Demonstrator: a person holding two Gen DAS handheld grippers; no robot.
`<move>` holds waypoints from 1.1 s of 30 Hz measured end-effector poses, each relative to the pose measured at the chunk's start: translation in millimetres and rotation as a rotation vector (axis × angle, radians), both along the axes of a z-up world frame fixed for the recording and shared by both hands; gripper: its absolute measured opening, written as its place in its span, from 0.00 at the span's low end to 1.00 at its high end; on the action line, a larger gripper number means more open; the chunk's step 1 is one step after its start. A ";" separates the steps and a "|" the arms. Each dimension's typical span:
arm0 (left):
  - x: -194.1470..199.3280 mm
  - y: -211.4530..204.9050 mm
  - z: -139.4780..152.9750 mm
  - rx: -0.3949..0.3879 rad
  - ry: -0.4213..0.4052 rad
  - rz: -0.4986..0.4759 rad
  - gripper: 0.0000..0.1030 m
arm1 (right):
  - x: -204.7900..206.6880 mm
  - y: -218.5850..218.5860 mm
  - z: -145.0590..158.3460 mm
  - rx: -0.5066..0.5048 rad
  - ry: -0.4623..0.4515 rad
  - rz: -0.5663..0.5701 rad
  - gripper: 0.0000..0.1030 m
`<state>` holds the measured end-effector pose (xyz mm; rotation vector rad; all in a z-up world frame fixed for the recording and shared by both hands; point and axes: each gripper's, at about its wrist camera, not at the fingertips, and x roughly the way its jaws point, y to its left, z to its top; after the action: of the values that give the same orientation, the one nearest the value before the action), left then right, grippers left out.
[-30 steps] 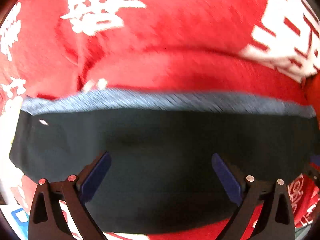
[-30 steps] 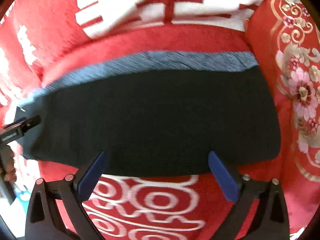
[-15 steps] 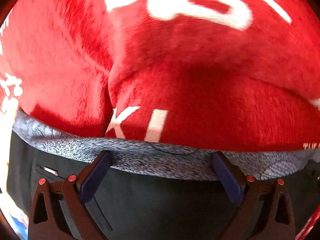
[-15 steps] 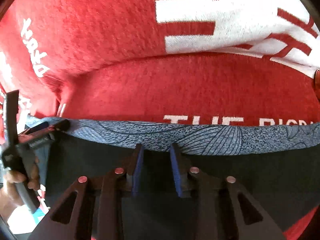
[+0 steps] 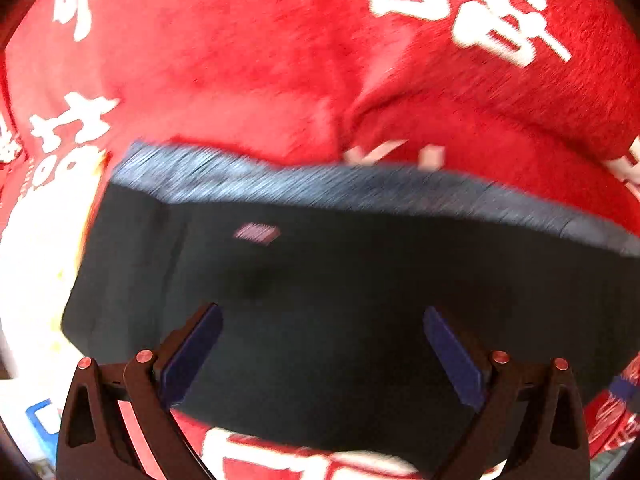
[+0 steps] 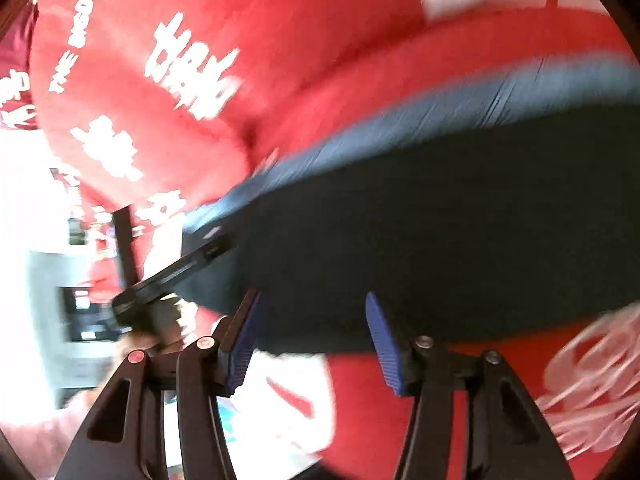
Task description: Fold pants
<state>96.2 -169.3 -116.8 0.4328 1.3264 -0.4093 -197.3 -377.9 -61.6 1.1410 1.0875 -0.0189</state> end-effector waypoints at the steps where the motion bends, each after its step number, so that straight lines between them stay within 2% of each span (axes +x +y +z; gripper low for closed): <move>1: 0.1 10.6 -2.6 0.019 -0.006 0.010 0.98 | -1.7 17.1 -8.4 0.058 -0.005 -0.013 0.56; 4: 4.4 37.9 -12.9 0.036 0.028 0.070 0.98 | 0.3 53.3 -33.6 0.138 0.005 -0.050 0.56; 7: 8.0 51.8 -15.7 0.000 0.046 0.078 0.98 | 8.5 72.1 -44.5 0.166 -0.016 -0.082 0.55; 13: -4.4 43.3 -25.2 0.062 -0.001 -0.004 0.98 | 6.0 78.5 -52.8 0.144 0.023 -0.093 0.55; 21: -3.9 45.0 -28.5 0.057 -0.001 -0.013 0.99 | 12.0 73.6 -51.3 0.107 -0.015 -0.134 0.55; 27: -12.4 41.7 -34.0 0.059 -0.019 -0.024 0.99 | 5.1 71.4 -60.7 0.148 -0.005 -0.196 0.53; 28: -13.5 41.4 -34.0 0.060 -0.025 -0.028 0.99 | 4.9 68.6 -62.5 0.165 0.003 -0.217 0.50; 29: -14.2 41.5 -33.1 0.059 -0.024 -0.030 0.99 | 5.2 66.1 -62.3 0.174 0.012 -0.230 0.33; 30: -13.3 42.5 -33.2 0.057 -0.020 -0.031 0.99 | 7.8 60.5 -61.4 0.167 0.031 -0.241 0.08; 31: -18.6 42.5 -29.3 0.052 -0.015 -0.032 0.99 | 10.0 56.5 -58.9 0.148 0.045 -0.239 0.08; 33: -18.7 45.9 -25.8 0.034 -0.007 -0.042 0.99 | 15.4 52.3 -43.0 0.109 0.007 -0.220 0.08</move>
<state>77.5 -123.4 -142.6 0.4906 1.3212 -0.4198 -181.8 -325.6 -104.6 1.3556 0.9747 -0.1376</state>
